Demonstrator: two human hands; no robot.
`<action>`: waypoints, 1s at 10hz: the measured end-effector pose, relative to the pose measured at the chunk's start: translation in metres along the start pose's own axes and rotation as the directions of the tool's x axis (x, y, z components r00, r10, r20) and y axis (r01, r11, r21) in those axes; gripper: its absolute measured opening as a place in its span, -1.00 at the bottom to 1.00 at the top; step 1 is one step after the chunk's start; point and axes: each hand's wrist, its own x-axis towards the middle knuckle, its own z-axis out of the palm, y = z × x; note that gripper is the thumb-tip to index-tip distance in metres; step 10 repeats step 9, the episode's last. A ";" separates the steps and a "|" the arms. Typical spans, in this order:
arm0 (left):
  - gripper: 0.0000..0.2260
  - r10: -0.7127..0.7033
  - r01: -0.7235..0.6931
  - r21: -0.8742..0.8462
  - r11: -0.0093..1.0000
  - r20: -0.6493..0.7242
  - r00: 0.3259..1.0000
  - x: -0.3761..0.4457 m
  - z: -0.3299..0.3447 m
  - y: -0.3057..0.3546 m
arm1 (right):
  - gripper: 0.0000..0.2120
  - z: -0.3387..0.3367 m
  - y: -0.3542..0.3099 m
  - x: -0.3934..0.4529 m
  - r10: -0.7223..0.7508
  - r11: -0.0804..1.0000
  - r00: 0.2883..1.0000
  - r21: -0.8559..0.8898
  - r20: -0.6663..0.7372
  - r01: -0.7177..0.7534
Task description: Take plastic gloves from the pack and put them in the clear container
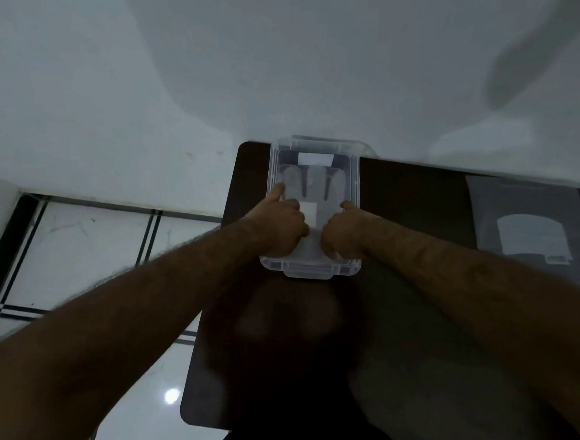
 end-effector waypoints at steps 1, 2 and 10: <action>-0.71 -0.015 0.012 0.022 1.000 0.157 0.987 0.002 0.005 0.004 | -0.72 -0.002 -0.004 0.001 0.033 0.999 0.997 0.026 0.074 -0.035; -0.74 -0.043 0.033 0.049 0.998 0.216 0.976 0.004 0.006 0.004 | -0.69 0.000 -0.006 0.001 0.021 1.000 0.998 0.019 0.063 -0.023; -0.59 -0.228 0.212 -0.194 0.958 -0.064 0.971 -0.042 -0.047 -0.005 | -0.53 0.002 0.007 -0.051 0.100 0.994 0.929 0.085 -0.355 -0.075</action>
